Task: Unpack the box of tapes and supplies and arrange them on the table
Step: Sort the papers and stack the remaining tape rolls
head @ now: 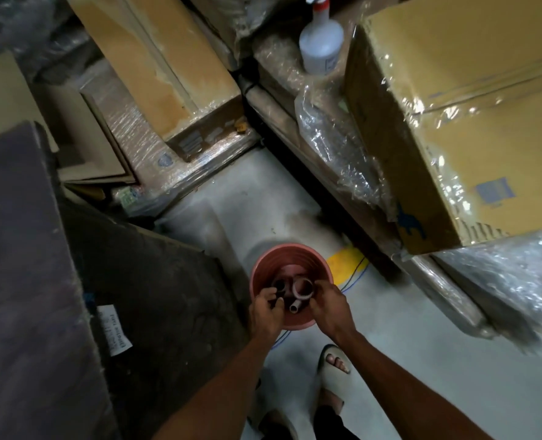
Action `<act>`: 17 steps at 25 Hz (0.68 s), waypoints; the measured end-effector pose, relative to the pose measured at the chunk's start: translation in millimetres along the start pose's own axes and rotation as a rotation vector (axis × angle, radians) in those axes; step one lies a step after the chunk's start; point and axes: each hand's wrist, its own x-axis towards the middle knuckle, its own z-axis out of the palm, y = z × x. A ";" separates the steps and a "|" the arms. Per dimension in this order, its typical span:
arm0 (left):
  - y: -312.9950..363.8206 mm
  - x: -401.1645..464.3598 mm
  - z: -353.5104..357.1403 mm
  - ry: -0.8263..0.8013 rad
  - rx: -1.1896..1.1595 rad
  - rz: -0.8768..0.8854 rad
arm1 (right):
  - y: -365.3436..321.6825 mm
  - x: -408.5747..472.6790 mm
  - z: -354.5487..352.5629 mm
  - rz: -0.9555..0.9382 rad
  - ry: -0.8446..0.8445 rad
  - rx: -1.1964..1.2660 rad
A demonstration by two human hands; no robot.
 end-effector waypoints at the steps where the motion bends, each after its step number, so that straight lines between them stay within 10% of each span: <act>1: 10.5 -9.7 -7.5 0.005 0.004 -0.005 | -10.8 -8.7 -7.2 -0.008 0.009 0.010; 17: 142.1 -154.9 -116.8 0.012 -0.062 0.169 | -163.1 -140.8 -119.3 -0.193 0.052 0.129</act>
